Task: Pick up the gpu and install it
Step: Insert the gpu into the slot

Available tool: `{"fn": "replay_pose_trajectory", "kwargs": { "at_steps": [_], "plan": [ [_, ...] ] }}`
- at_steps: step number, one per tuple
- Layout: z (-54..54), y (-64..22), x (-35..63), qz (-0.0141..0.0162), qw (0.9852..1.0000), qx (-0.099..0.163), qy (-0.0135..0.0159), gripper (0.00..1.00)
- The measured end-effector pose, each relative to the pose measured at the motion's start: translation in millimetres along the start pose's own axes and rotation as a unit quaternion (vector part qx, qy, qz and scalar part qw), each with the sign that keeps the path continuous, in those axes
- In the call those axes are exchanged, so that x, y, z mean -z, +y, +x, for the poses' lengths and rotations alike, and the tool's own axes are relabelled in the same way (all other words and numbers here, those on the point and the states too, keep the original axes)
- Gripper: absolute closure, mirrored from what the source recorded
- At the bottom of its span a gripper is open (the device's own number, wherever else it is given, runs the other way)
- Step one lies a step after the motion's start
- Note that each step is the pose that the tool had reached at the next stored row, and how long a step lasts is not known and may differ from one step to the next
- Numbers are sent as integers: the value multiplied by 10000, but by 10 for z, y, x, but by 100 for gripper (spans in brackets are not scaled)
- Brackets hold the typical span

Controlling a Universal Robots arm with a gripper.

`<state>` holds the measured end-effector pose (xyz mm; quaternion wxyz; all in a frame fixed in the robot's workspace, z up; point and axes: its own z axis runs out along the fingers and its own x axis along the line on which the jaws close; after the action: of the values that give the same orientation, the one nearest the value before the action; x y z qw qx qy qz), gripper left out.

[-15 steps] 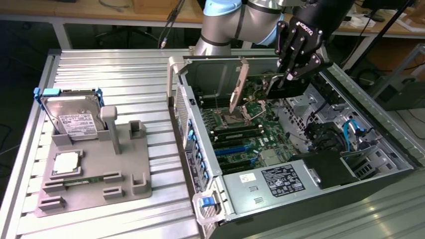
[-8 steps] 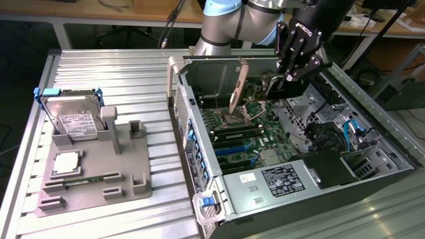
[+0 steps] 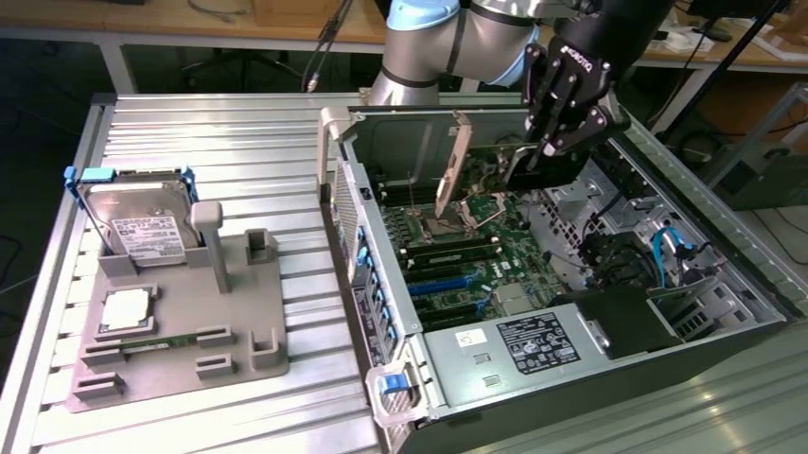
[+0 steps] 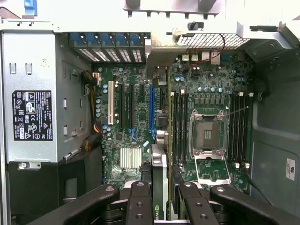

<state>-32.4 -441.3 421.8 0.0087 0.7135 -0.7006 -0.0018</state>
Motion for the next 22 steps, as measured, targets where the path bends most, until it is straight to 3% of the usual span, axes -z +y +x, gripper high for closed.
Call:
{"fn": "replay_pose_trajectory", "kwargs": {
  "at_steps": [22],
  "plan": [
    [-1,-1,-43,0,10000,0,0,73]
  ]
}}
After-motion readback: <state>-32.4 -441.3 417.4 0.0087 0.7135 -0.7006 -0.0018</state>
